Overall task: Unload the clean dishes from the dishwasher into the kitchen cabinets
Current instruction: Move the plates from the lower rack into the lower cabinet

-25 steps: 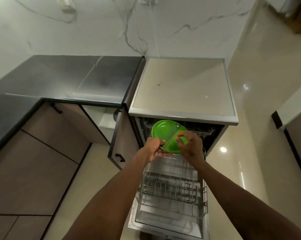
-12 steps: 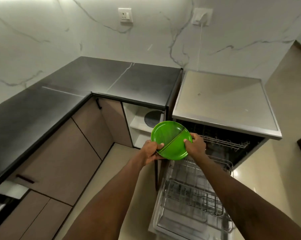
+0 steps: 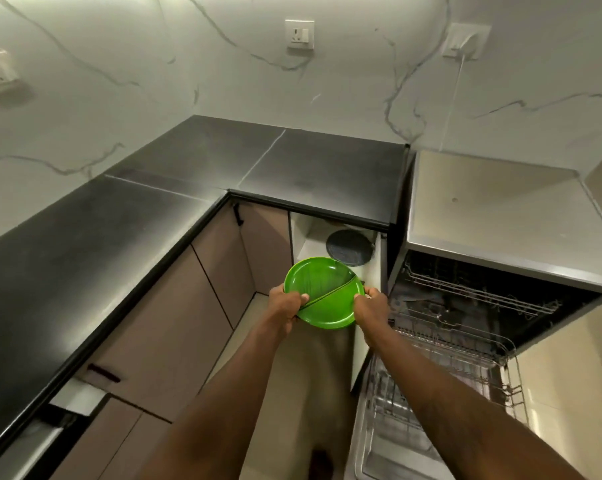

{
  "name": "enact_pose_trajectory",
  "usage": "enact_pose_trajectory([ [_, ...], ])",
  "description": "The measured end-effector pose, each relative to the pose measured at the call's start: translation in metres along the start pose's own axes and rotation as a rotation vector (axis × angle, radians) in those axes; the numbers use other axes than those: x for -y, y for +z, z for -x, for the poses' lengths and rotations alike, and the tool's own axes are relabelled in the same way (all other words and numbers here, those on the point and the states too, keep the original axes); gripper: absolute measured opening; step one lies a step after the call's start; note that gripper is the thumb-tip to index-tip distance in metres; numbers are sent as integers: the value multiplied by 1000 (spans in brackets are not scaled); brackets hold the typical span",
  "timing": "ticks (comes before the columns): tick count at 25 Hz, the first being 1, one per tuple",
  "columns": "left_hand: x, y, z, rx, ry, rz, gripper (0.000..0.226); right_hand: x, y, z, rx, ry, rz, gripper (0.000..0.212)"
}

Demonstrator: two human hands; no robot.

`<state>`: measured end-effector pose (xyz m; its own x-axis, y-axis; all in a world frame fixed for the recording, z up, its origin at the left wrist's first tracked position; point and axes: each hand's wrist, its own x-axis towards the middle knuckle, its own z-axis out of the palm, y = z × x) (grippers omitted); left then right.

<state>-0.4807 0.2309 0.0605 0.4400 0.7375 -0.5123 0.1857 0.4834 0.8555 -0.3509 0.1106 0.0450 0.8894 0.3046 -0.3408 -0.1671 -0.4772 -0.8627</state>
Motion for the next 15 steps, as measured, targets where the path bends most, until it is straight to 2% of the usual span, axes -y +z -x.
enact_pose_trajectory([
  [5, -23, -39, -49, -113, -10, -69, 34, 9, 84, -21, 38, 51, -8, 38],
  [9, -50, -58, -91, -93, -46, -129, 34, 23, 131, -50, 68, 106, -78, 36],
  [12, -56, -64, -127, -114, -78, -125, 32, 32, 149, -71, 65, 105, -47, 14],
  [15, -60, -67, -159, -82, -120, -139, 33, 38, 164, -85, 52, 139, -68, 19],
])
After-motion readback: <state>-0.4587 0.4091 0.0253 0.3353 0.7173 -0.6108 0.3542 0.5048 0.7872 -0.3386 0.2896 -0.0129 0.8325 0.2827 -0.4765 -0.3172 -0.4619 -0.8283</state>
